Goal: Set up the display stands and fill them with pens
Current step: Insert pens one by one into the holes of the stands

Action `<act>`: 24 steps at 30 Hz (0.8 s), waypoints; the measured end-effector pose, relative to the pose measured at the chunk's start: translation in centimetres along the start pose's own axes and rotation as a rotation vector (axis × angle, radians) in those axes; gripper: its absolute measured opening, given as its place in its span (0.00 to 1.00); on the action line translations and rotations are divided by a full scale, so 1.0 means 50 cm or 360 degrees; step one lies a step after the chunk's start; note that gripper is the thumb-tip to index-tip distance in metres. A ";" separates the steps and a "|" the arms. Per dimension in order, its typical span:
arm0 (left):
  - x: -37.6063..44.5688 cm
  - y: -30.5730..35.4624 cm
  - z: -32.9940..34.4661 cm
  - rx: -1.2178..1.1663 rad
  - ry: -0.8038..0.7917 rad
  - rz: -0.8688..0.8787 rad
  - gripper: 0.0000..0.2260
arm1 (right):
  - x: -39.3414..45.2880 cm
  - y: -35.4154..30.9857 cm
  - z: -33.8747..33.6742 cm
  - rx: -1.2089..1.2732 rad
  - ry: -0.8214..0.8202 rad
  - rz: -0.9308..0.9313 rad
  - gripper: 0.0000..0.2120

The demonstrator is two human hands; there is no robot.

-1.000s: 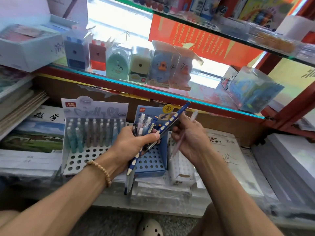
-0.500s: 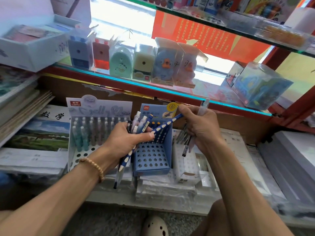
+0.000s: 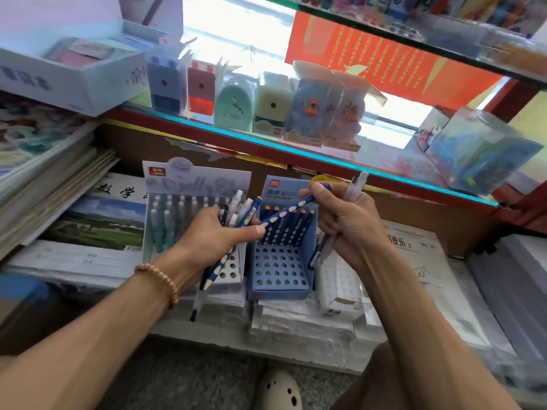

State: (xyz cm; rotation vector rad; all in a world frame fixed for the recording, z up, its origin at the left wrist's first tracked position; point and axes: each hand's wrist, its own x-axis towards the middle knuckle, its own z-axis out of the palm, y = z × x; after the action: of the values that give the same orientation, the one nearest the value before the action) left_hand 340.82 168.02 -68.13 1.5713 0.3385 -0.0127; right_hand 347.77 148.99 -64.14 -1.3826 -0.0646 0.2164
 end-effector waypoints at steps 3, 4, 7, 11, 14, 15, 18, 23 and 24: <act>0.007 0.004 -0.022 0.0030 0.0221 0.0028 0.03 | 0.014 -0.004 -0.010 -0.0277 0.0197 -0.0160 0.05; 0.009 0.005 -0.033 -0.0002 0.0276 0.0018 0.04 | 0.020 0.000 -0.012 -0.0447 0.0277 -0.0236 0.04; 0.006 0.010 -0.056 -0.0038 0.0320 0.0005 0.06 | 0.038 0.039 0.000 -0.0790 0.0314 -0.0337 0.05; -0.005 0.013 -0.050 0.0004 0.0252 0.0050 0.03 | 0.059 0.087 0.016 -0.1010 0.0340 -0.0341 0.06; -0.007 0.014 -0.051 -0.0019 0.0242 0.0076 0.02 | 0.069 0.104 0.027 -0.1058 0.0325 -0.0331 0.07; -0.007 0.014 -0.053 -0.0038 0.0238 0.0077 0.02 | 0.071 0.110 0.031 -0.1063 0.0318 -0.0337 0.07; -0.006 0.013 -0.056 -0.0070 0.0222 0.0083 0.02 | 0.071 0.124 0.044 -0.1134 0.0288 -0.0338 0.07; -0.006 0.010 -0.058 -0.0081 0.0203 0.0107 0.02 | 0.064 0.151 0.060 -0.1270 0.0192 -0.0289 0.08; -0.007 0.010 -0.058 -0.0083 0.0200 0.0111 0.02 | 0.063 0.151 0.059 -0.1268 0.0178 -0.0268 0.08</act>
State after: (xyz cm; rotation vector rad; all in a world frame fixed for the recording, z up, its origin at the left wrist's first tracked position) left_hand 340.02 170.81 -67.46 1.5346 0.3795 0.1486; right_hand 349.49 153.74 -71.24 -2.1673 -0.1877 -0.0428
